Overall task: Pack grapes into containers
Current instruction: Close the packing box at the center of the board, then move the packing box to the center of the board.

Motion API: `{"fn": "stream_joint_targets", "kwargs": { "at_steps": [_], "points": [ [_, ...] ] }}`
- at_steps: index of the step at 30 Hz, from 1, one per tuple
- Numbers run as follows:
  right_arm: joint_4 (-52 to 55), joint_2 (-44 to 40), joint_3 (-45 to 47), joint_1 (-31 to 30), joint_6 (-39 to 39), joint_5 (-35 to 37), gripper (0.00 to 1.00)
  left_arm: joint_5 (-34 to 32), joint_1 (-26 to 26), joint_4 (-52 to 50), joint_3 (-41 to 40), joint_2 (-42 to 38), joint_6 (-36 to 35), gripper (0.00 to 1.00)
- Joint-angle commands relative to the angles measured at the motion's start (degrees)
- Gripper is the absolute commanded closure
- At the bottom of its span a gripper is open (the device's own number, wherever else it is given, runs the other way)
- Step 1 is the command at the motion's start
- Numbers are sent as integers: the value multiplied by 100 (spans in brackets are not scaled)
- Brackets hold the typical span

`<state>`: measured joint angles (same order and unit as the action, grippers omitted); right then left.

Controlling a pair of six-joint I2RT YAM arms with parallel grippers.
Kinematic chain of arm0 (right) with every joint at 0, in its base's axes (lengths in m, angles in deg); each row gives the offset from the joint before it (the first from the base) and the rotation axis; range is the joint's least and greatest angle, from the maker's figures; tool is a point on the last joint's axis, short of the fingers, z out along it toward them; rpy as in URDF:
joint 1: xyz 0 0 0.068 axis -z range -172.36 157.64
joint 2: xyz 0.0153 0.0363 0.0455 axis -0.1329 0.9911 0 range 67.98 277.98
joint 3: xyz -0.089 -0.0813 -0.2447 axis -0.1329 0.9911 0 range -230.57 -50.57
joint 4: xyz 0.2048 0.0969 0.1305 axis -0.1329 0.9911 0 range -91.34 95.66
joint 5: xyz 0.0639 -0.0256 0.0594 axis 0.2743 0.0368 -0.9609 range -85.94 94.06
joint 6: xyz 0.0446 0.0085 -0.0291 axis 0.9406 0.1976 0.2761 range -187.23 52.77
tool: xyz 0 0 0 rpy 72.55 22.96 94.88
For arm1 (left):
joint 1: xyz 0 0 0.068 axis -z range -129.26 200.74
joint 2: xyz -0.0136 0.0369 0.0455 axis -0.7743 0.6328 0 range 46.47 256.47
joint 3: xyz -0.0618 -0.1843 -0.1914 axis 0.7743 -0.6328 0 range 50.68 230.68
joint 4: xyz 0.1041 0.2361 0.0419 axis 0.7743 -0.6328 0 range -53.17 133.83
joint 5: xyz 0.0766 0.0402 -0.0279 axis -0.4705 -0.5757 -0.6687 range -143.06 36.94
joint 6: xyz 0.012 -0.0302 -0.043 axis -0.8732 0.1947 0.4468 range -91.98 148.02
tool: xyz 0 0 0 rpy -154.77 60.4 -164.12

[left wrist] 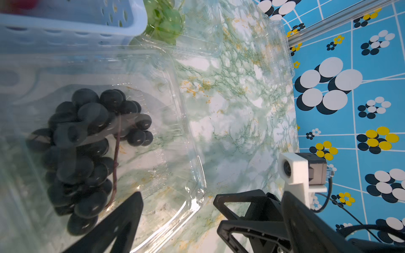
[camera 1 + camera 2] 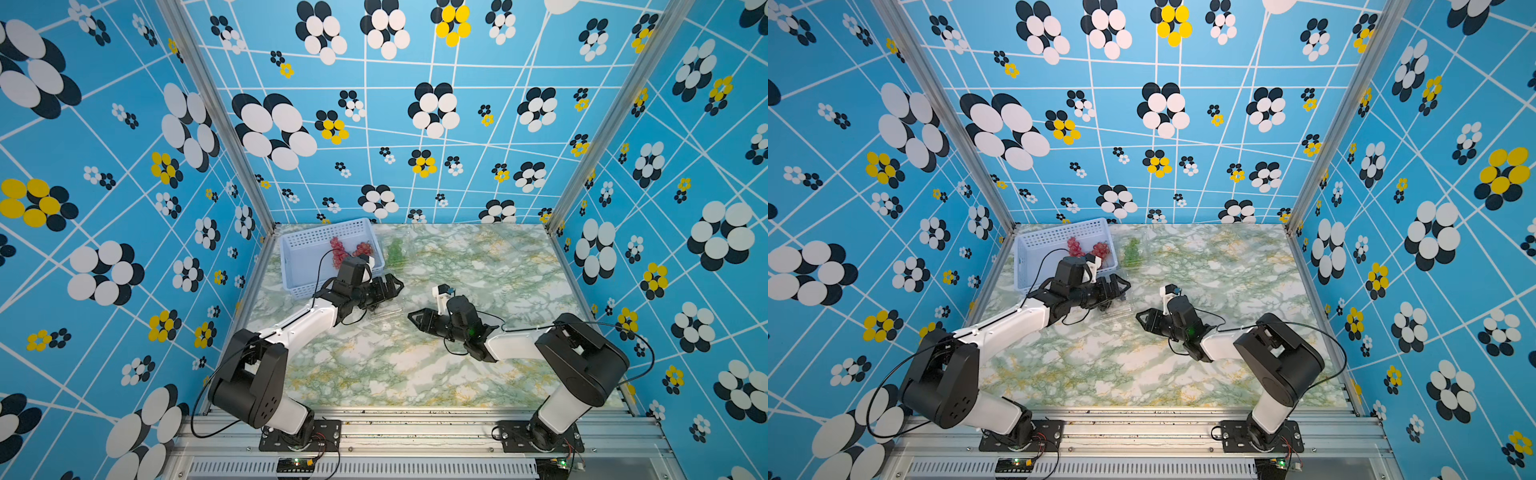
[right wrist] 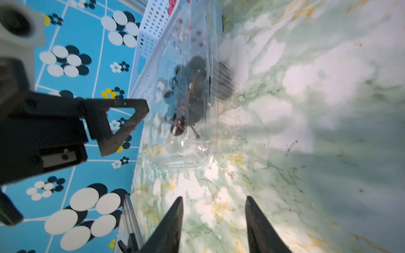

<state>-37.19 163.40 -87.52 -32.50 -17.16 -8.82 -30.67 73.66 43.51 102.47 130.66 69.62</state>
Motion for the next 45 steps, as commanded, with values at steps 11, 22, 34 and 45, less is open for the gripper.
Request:
{"fn": "stream_joint_targets", "kwargs": {
  "at_steps": [11,22,34,45],
  "points": [
    [2777,987,-2615,439,-1184,-343,22,10,-795,-660,-368,-1124,-293,1],
    [2988,1704,-3385,344,-1253,-707,30,199,-1027,-663,-515,-1072,-284,0],
    [2621,1440,-2919,-106,-936,-598,48,255,-1096,-586,-530,-888,-233,1],
    [2090,1214,-2326,-777,-359,-443,54,232,-1184,-709,-446,-885,-274,0]
  ]
}}
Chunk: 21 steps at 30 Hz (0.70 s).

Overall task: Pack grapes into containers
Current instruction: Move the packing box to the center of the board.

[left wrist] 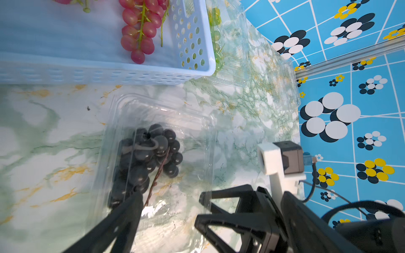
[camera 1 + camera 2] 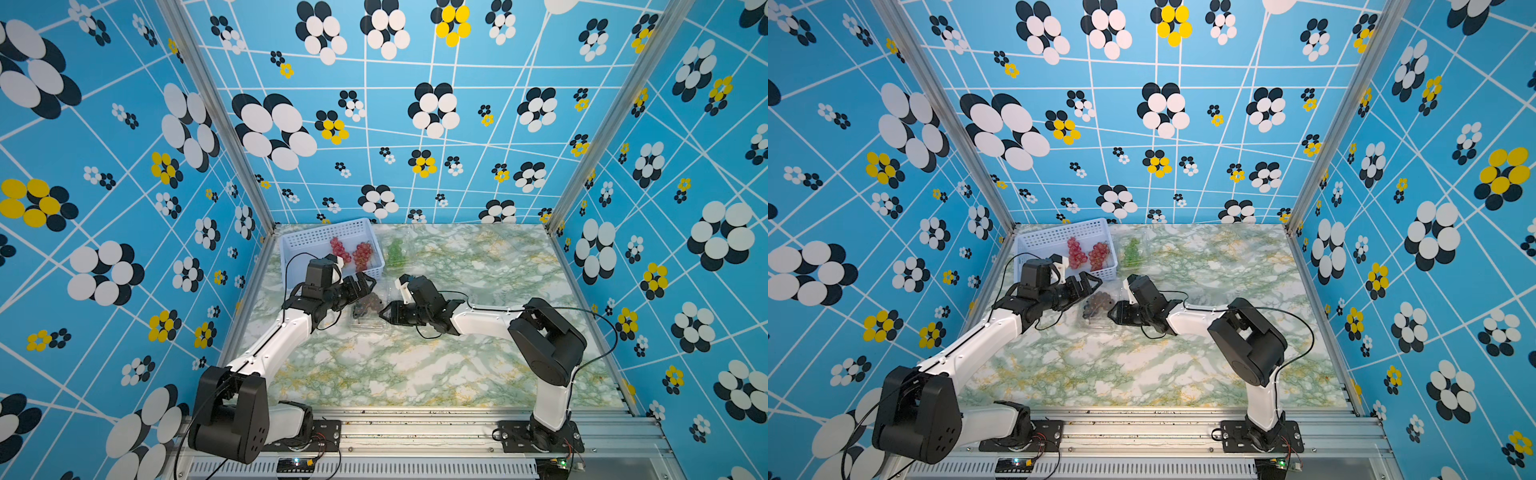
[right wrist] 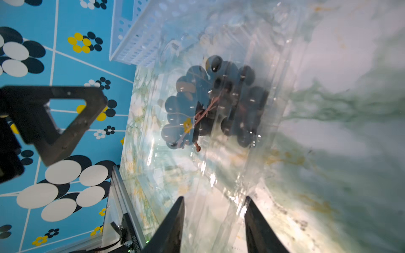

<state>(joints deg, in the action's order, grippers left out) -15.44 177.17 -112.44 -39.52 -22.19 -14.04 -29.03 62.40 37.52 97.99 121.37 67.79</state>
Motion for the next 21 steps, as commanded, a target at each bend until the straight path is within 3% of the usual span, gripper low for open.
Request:
{"fn": "stream_joint_targets", "kwargs": {
  "at_steps": [1,6,11,21],
  "points": [
    [-62,-225,224,-83,135,136,52,69,-56,-127,19,48,-101,1],
    [204,-699,438,82,-85,548,41,101,19,-119,50,86,-68,1],
    [218,-843,326,564,-130,529,33,-130,445,-165,120,189,-78,1],
    [314,122,-808,1110,-173,-31,35,-305,589,51,-197,228,303,1]
  ]
}}
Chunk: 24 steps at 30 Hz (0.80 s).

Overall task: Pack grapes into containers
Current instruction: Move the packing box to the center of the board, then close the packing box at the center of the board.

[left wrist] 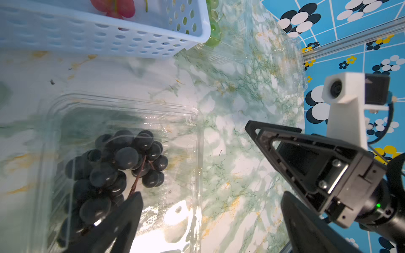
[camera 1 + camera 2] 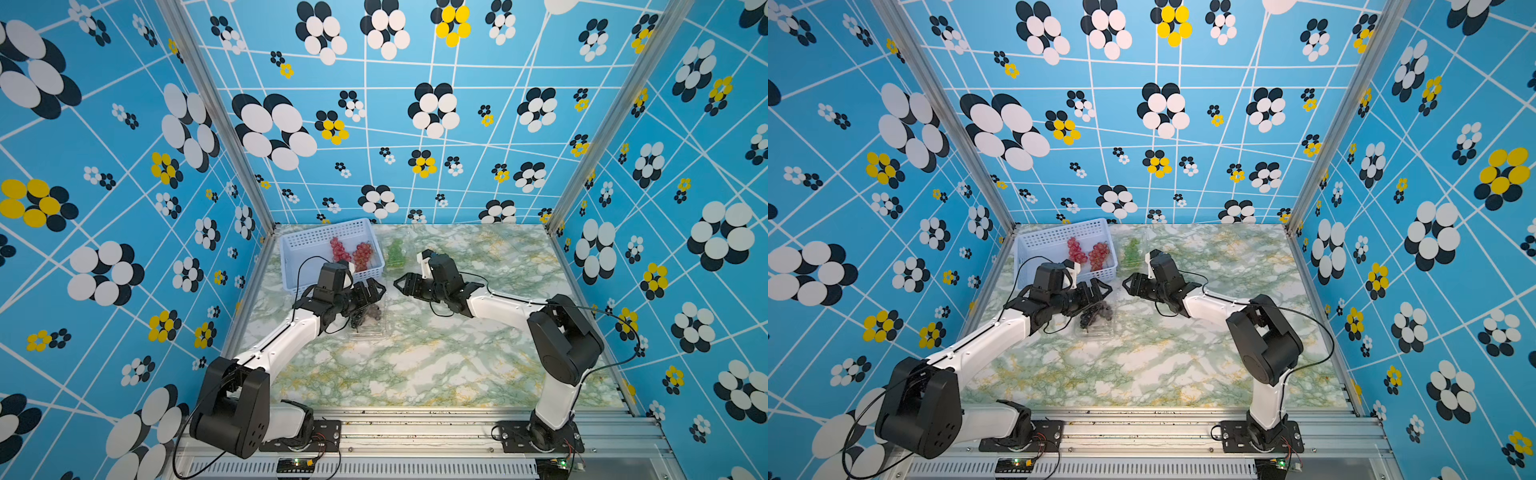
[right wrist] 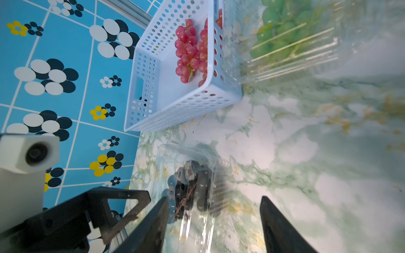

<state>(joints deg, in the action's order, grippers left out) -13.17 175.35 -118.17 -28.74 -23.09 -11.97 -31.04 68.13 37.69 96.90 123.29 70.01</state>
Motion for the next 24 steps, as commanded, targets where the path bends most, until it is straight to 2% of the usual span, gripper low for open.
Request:
{"fn": "stream_joint_targets", "kwargs": {
  "at_steps": [1,11,24],
  "points": [
    [31,397,-287,50,-50,-278,36,-115,27,33,-86,60,85,1],
    [-833,1011,-431,80,456,-760,44,-154,112,160,-16,434,107,0],
    [-1486,1447,-561,82,889,-935,50,-153,116,176,-118,466,76,0]
  ]
}}
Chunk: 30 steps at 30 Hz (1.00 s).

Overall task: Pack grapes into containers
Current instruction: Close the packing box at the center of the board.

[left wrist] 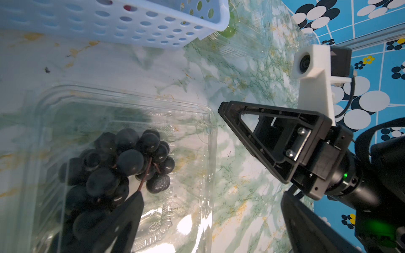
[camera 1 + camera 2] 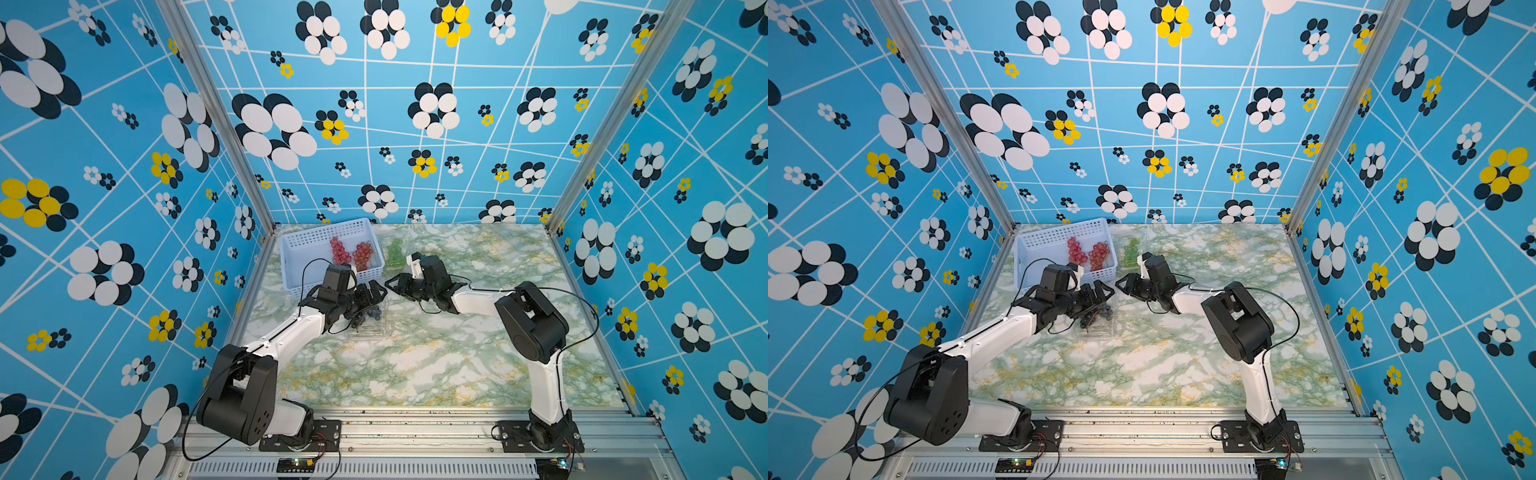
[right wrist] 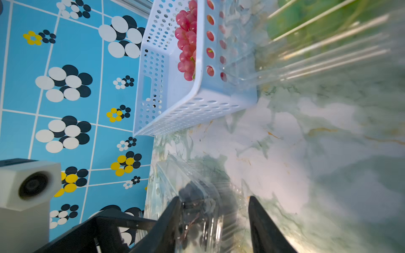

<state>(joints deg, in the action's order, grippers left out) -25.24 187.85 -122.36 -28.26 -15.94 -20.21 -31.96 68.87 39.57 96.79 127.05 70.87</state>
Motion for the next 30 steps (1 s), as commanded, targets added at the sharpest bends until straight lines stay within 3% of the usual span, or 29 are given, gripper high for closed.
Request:
{"fn": "stream_joint_targets", "kwargs": {
  "at_steps": [1,30],
  "points": [
    [-290,234,-157,36,184,-105,51,-62,36,-23,-102,91,-13,1],
    [-1124,440,266,36,509,-381,67,-106,34,-1,-172,169,-101,1]
  ]
}}
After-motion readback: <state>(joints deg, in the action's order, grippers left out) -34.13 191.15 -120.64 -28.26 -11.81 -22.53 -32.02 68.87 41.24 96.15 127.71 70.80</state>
